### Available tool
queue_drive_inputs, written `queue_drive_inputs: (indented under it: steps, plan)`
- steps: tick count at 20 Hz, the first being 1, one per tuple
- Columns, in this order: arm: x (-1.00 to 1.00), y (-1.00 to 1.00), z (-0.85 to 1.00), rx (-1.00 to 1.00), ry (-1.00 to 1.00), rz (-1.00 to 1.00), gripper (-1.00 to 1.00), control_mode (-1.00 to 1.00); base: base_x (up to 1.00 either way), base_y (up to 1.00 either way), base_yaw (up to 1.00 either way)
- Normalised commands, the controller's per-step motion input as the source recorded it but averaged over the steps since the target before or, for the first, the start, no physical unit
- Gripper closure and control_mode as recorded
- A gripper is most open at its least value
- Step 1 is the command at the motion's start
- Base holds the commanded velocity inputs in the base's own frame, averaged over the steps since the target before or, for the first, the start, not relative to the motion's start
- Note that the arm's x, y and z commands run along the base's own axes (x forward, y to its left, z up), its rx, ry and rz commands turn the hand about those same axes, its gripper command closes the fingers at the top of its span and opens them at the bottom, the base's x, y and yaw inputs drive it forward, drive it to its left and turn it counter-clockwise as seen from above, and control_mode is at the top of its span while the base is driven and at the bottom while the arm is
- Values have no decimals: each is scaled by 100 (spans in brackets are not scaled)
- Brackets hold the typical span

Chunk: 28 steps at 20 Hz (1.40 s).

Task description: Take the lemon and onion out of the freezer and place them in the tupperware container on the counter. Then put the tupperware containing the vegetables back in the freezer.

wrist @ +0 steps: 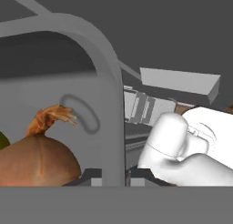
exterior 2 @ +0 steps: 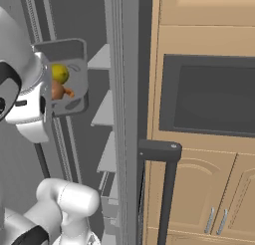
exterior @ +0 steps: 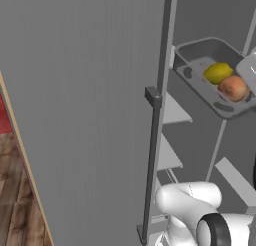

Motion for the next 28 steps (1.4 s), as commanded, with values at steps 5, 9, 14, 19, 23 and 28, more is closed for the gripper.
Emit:
queue_drive_inputs:
  steps: [5, 9, 14, 19, 23, 28]
  plan:
    - [63, -11, -1, 1, 0, -12, 100, -100, 0, 0, 0]
    - [18, -10, 0, 5, 0, -18, 100, -100, 0, 0, 0]
    - [36, 0, 0, 8, 0, -17, 100, -100, 0, 0, 0]
    - [72, 0, 0, 9, 0, -5, 100, -100, 0, 0, 0]
    - [71, -6, 0, 13, 0, 0, 100, -100, 0, 0, 0]
    - [66, -7, 0, 13, 0, 0, 100, -100, 0, 0, 0]
